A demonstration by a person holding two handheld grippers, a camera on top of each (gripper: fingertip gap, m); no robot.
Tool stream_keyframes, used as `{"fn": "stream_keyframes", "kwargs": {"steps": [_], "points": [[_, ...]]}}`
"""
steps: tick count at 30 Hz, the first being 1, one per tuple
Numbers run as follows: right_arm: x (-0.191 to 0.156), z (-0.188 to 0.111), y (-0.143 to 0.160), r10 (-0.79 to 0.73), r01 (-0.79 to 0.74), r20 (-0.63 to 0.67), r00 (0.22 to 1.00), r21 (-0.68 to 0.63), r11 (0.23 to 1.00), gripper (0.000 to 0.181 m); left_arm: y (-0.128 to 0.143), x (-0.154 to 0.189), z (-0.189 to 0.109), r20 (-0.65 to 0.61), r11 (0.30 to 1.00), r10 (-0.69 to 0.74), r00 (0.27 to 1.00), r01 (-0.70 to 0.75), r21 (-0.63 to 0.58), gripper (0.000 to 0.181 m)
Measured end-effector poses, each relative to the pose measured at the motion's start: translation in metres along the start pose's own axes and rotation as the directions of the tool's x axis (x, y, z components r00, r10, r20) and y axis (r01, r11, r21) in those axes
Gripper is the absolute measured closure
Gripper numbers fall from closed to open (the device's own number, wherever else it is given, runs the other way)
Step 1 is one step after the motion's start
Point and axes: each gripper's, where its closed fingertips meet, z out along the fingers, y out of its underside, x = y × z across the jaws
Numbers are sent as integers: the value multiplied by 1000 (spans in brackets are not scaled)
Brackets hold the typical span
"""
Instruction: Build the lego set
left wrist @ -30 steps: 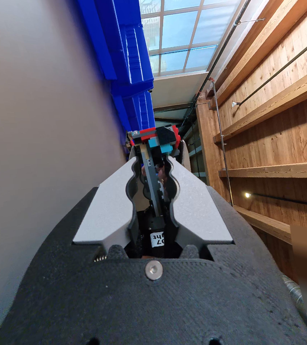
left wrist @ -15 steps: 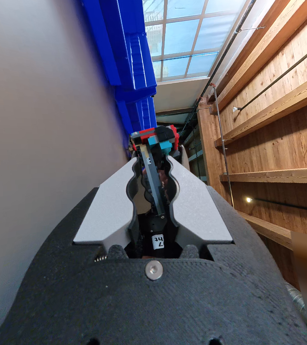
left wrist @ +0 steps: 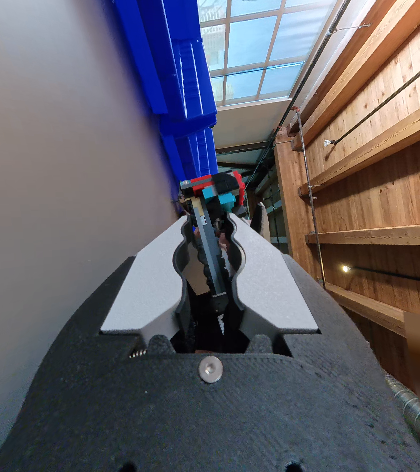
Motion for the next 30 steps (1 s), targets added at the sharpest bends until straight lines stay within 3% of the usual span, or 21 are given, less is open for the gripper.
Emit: {"fn": "stream_keyframes", "kwargs": {"steps": [8, 30], "points": [[-4, 1, 0, -26, 26, 15, 1000, -5, 1000, 133, -1, -1, -1, 8, 1000, 0, 1000, 0, 0, 157], [-7, 2, 1, -47, 48, 38, 998, -20, 999, 135, -1, -5, -1, 11, 999, -45, 999, 45, 14, 157]]}}
